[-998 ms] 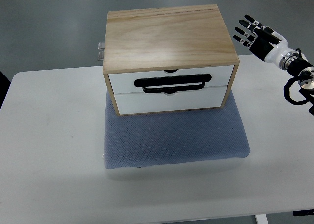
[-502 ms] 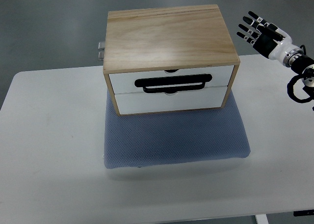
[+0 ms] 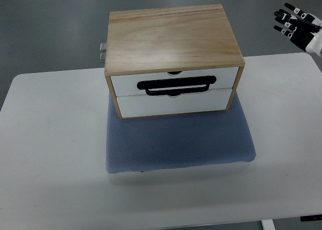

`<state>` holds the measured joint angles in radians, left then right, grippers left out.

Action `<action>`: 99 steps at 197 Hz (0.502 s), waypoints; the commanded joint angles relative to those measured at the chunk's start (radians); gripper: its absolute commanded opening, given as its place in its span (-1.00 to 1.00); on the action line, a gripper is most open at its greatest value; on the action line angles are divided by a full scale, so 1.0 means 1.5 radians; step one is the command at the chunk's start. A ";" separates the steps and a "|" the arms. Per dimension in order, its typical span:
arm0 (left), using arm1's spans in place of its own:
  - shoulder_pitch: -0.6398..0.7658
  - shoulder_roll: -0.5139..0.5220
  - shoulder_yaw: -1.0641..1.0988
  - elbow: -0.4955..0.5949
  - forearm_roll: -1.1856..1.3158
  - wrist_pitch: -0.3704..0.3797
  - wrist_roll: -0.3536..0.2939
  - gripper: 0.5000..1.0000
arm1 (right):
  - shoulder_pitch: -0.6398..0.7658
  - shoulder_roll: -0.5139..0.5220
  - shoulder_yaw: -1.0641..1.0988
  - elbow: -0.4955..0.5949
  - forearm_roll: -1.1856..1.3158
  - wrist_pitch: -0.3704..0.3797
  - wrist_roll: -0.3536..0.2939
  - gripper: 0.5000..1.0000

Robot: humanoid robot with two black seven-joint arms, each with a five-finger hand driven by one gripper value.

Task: Open wood drawer with right hand

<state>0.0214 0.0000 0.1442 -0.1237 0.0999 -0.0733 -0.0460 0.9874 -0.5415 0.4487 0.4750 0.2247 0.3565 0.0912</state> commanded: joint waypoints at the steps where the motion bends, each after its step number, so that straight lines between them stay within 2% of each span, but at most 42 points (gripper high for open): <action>1: 0.000 0.000 0.000 0.001 0.000 0.000 0.000 1.00 | -0.002 -0.026 0.003 0.032 -0.010 0.003 0.002 0.78; 36: 0.000 0.000 0.000 0.000 0.000 0.000 0.000 1.00 | -0.002 -0.102 -0.009 0.139 -0.018 0.015 0.001 0.77; 53: 0.000 0.000 0.000 0.000 0.000 0.000 0.000 1.00 | -0.003 -0.145 -0.013 0.182 -0.060 0.060 0.005 0.76; 70: 0.000 0.000 0.000 0.001 0.000 0.000 0.000 1.00 | -0.003 -0.184 -0.014 0.227 -0.092 0.099 0.037 0.76; 99: 0.000 0.000 0.000 0.001 0.000 0.000 0.000 1.00 | 0.002 -0.234 -0.040 0.301 -0.147 0.104 0.082 0.75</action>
<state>0.0215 0.0000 0.1442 -0.1237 0.1000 -0.0732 -0.0460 0.9838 -0.8456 0.4143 0.8526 0.0589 0.5062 0.1757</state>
